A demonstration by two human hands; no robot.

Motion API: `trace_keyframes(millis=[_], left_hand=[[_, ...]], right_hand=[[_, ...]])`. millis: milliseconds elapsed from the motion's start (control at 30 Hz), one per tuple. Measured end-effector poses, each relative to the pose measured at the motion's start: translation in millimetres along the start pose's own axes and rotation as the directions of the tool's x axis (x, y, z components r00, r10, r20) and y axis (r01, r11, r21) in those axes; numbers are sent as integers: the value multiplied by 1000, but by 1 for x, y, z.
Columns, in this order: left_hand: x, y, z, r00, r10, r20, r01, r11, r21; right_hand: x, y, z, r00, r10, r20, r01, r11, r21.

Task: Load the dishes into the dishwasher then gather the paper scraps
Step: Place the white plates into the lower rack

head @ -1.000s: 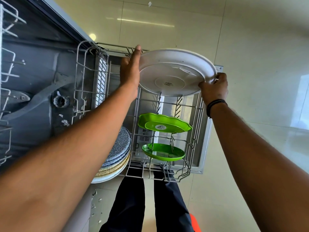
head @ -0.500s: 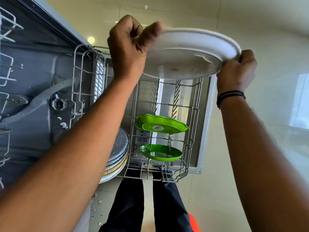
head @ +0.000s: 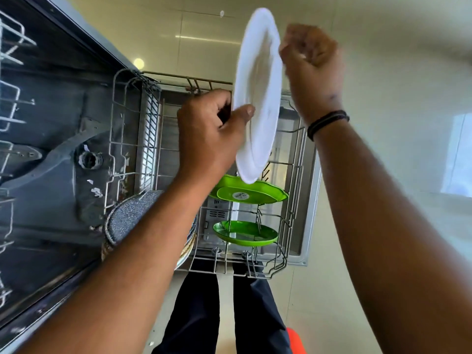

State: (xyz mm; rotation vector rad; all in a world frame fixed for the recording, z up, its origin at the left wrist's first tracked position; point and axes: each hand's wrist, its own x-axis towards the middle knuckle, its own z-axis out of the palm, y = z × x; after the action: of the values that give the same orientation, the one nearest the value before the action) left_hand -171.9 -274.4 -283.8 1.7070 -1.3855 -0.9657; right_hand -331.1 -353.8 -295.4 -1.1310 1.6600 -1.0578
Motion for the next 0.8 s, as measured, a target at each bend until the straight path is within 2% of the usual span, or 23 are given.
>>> trace_keyframes(millis=[67,133,200,267,400,467,567,633,800], left_hand=[[-2,2,8,987,-120,-107,109,989,-99],[-2,8,16,946,-283,-157,227,926,-302],[-2,19,21,889,-441,-122,322,792,-519],[-3,32,23,843,-534,-57,379,667,-641],[2,47,18,764,-644,38,459,501,-734],[8,50,11,739,-666,105,482,414,-772],[14,54,3,729,-656,195,517,342,-785],[17,53,-2,708,-661,248,547,291,-785],[21,28,-3,647,-701,300,618,251,-745]], right_hand=[[-19,1,7,995,24,94,-21,999,-25],[-38,5,5,978,42,204,-35,999,-39],[-51,9,0,960,43,276,-39,999,-20],[-58,9,-10,949,5,314,14,998,-57],[-58,-3,-35,897,-23,442,200,912,-358],[-54,-11,-40,853,-41,520,309,842,-442],[-41,-17,-43,857,-147,493,439,710,-551],[-34,-17,-42,881,-154,447,428,662,-615],[-37,-1,-29,897,-25,441,359,623,-695]])
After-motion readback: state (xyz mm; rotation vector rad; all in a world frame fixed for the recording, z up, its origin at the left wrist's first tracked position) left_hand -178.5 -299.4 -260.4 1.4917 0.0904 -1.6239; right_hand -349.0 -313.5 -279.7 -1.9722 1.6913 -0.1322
